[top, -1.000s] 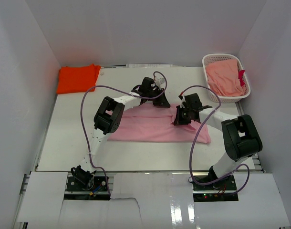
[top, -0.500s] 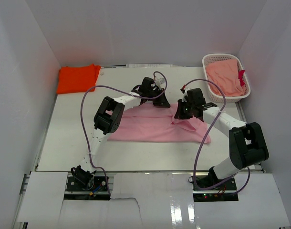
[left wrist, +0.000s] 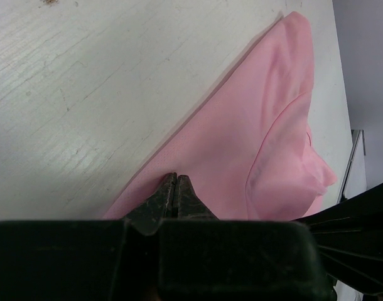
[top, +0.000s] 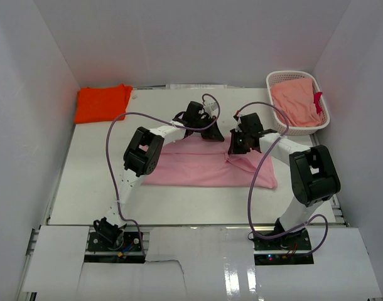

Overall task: Fold and stack the t-shirts
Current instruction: Fold the other side of the tshirt into a rectangle, then rotate the tshirt 90 degrees

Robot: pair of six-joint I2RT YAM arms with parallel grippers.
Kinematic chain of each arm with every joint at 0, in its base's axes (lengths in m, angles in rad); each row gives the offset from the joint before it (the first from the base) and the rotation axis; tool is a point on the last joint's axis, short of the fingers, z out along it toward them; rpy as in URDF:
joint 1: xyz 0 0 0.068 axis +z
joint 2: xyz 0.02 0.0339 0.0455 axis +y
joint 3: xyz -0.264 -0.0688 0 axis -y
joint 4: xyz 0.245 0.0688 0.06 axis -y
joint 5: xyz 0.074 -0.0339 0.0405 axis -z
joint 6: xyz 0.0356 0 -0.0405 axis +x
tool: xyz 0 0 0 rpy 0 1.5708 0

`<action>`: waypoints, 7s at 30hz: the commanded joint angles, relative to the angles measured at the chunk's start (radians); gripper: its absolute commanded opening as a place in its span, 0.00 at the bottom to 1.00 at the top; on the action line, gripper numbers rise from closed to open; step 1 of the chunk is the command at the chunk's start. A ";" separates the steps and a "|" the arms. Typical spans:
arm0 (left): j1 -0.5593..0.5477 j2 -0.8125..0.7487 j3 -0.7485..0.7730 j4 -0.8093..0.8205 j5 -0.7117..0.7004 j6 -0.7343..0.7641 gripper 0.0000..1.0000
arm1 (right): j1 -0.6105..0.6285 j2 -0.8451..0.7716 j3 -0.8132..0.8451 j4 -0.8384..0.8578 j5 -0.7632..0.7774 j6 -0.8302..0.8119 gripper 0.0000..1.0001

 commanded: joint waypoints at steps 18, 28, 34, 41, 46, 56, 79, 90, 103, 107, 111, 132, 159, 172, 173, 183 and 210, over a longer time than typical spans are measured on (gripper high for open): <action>-0.009 0.018 -0.021 -0.086 -0.043 0.047 0.00 | -0.006 0.048 0.039 0.060 0.001 -0.018 0.08; -0.009 0.032 0.006 -0.093 -0.037 0.039 0.00 | 0.008 0.048 -0.048 0.114 -0.059 0.013 0.08; -0.009 0.032 0.004 -0.093 -0.037 0.041 0.00 | 0.022 0.066 -0.070 0.148 -0.103 0.033 0.08; -0.009 0.032 -0.004 -0.095 -0.041 0.044 0.00 | 0.022 0.010 0.027 0.045 -0.033 0.009 0.08; -0.009 0.030 -0.004 -0.095 -0.037 0.047 0.00 | 0.021 -0.070 0.047 -0.012 -0.005 0.002 0.08; -0.007 -0.098 -0.076 -0.090 -0.050 0.065 0.00 | -0.032 -0.155 -0.025 -0.019 0.018 -0.010 0.08; -0.007 -0.062 0.001 -0.172 -0.076 0.087 0.00 | -0.076 -0.245 -0.278 0.031 -0.069 0.013 0.08; -0.007 -0.054 0.009 -0.176 -0.076 0.088 0.00 | -0.070 -0.354 -0.321 -0.033 -0.056 0.022 0.08; 0.037 -0.187 -0.065 -0.087 -0.060 0.035 0.09 | -0.179 -0.319 -0.148 -0.085 0.002 0.018 0.59; 0.058 -0.258 -0.010 -0.084 -0.037 0.029 0.34 | -0.194 -0.316 -0.136 -0.087 0.042 0.031 0.75; 0.100 -0.339 -0.004 -0.052 -0.018 0.009 0.44 | -0.226 -0.297 -0.149 -0.085 0.050 0.044 0.79; 0.335 -0.622 -0.685 0.051 -0.095 0.032 0.54 | -0.328 -0.191 -0.212 0.005 0.022 0.099 0.81; 0.385 -0.628 -0.847 0.172 -0.168 0.007 0.53 | -0.335 -0.152 -0.185 0.014 0.050 0.087 0.65; 0.396 -0.625 -0.893 0.197 -0.191 -0.008 0.53 | -0.335 -0.095 -0.166 0.030 0.033 0.087 0.53; 0.398 -0.626 -0.899 0.195 -0.196 -0.011 0.53 | -0.335 -0.081 -0.163 0.031 0.029 0.087 0.54; 0.398 -0.661 -0.985 0.198 -0.237 -0.039 0.53 | -0.322 -0.009 -0.073 -0.007 0.053 0.074 0.55; 0.348 -0.892 -1.242 0.206 -0.279 -0.140 0.54 | -0.253 0.370 0.435 -0.082 -0.016 0.081 0.60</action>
